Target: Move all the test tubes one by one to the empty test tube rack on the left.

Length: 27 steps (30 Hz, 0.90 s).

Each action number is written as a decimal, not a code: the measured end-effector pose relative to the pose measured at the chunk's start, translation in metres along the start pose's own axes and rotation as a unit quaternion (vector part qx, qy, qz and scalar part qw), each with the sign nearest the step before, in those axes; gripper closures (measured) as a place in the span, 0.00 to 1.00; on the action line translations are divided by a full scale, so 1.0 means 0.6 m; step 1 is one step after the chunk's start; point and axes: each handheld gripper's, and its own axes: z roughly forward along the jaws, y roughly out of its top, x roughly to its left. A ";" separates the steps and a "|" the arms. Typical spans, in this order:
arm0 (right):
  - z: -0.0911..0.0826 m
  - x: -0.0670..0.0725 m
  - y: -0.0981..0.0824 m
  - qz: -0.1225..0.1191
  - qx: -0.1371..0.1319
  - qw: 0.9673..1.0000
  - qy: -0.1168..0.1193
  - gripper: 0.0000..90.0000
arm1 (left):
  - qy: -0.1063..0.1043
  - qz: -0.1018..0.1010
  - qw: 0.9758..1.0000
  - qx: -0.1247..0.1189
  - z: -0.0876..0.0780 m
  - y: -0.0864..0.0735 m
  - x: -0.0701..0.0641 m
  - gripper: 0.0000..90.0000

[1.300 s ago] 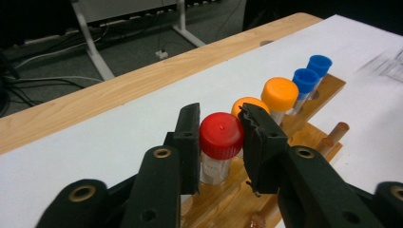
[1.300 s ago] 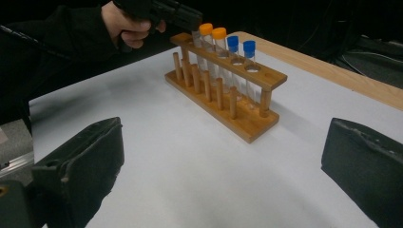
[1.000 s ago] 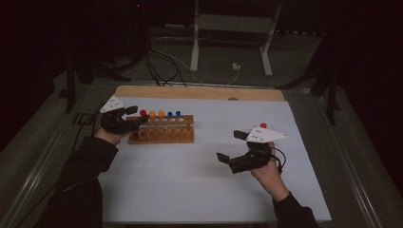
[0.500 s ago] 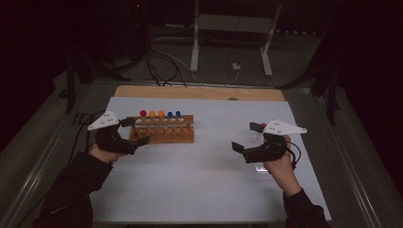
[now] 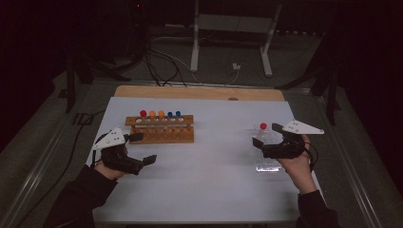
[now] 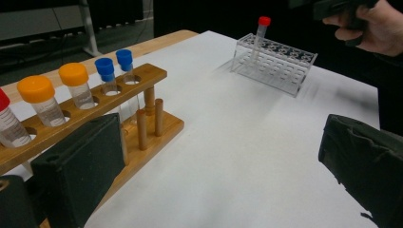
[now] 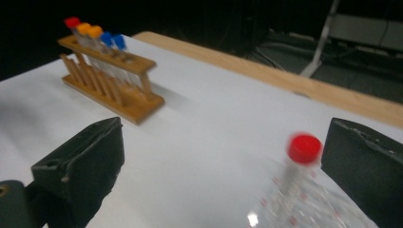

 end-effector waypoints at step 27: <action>0.076 -0.069 -0.034 0.029 0.118 0.991 -0.056 0.72 | 0.000 -0.003 1.000 0.010 0.004 -0.010 -0.002 0.02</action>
